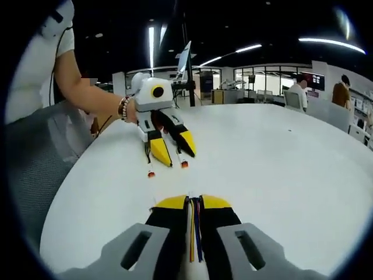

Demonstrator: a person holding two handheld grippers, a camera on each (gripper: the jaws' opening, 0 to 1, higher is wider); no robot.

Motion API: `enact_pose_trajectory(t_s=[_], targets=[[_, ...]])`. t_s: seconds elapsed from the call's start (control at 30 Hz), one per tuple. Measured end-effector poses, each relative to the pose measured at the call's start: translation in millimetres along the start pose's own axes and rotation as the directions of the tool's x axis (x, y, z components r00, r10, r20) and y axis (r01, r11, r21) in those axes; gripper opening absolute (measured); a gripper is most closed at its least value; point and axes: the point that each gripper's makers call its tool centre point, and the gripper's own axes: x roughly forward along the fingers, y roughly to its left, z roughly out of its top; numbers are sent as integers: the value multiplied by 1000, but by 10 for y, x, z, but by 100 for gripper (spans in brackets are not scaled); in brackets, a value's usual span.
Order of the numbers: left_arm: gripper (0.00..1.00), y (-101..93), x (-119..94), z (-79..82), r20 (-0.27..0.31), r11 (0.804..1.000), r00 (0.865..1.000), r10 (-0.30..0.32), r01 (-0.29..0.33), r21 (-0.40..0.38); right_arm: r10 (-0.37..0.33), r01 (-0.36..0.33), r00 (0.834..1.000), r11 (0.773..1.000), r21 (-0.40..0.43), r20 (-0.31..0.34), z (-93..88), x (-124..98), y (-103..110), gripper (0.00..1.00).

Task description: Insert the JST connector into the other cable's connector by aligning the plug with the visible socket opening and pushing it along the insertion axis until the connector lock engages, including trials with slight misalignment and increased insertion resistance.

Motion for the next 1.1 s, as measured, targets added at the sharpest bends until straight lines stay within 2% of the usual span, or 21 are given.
enact_pose_trajectory(t_s=[0.1,0.37,0.5,0.8,0.87,0.97,1.1], targets=[[12,-6,12,3,0,1000,1000,-5,5,1,6,-6,1000,1000,-7,1,1,0,8,5],[10,20,24,7,-9,1000,1000,-9,9,4,19,-19,1000,1000,-9,8,7,-1,25,5],[4,18,28,8,-6,1000,1000,-13,13,7,21,-21,1000,1000,-5,10,8,-3,30,5],[2,4,31,12,-5,1000,1000,-21,21,-4,25,-25,1000,1000,-8,15,1,-6,28,5],[0,-9,19,58,18,999,999,-32,33,-30,27,-27,1000,999,-25,9,-1,-10,31,5],[0,-7,-10,100,14,1000,1000,-20,20,-12,24,-25,1000,999,-45,-13,-7,-32,27,5],[0,-57,-53,163,12,999,999,-32,32,8,31,-31,999,998,-53,-11,50,-88,49,5]])
